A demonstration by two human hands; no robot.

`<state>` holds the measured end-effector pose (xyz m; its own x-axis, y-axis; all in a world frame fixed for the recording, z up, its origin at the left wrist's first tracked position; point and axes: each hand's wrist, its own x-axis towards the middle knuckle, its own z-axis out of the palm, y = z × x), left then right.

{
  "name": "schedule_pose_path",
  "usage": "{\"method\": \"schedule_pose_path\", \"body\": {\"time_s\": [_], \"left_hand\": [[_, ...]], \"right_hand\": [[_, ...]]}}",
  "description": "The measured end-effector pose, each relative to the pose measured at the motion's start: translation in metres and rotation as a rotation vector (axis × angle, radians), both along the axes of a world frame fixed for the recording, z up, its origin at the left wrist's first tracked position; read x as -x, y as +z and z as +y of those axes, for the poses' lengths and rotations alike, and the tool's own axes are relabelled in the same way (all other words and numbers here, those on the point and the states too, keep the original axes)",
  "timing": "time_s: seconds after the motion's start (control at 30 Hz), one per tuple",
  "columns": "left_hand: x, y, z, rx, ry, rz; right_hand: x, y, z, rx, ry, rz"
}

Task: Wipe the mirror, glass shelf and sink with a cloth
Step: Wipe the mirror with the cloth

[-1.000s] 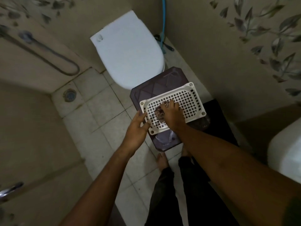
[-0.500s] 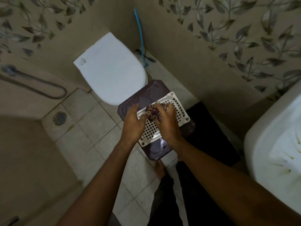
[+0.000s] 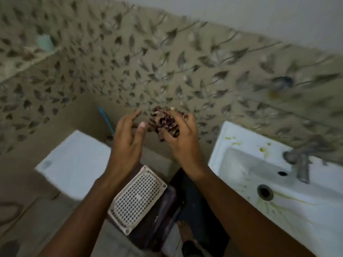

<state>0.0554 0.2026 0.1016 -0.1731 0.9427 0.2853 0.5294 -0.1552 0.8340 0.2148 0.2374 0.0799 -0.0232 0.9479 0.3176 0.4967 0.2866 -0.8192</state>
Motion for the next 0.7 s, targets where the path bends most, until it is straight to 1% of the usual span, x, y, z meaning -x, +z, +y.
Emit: {"method": "schedule_pose_path", "body": {"time_s": [0.13, 0.27, 0.37, 0.53, 0.7], "left_hand": [[-0.043, 0.054, 0.011, -0.084, -0.152, -0.014], [-0.105, 0.101, 0.025, -0.165, -0.33, -0.041], [-0.152, 0.136, 0.034, -0.266, -0.431, -0.009], [-0.234, 0.185, 0.041, -0.373, -0.601, 0.051], [-0.303, 0.232, 0.044, -0.506, -0.663, 0.161]], "right_hand": [[-0.064, 0.062, -0.007, -0.166, -0.181, 0.033], [-0.125, 0.109, -0.025, -0.29, -0.327, 0.099], [-0.165, 0.143, -0.034, -0.402, -0.419, 0.134], [-0.236, 0.195, -0.046, -0.589, -0.575, 0.132], [-0.307, 0.241, -0.054, -0.714, -0.654, 0.055]]}}
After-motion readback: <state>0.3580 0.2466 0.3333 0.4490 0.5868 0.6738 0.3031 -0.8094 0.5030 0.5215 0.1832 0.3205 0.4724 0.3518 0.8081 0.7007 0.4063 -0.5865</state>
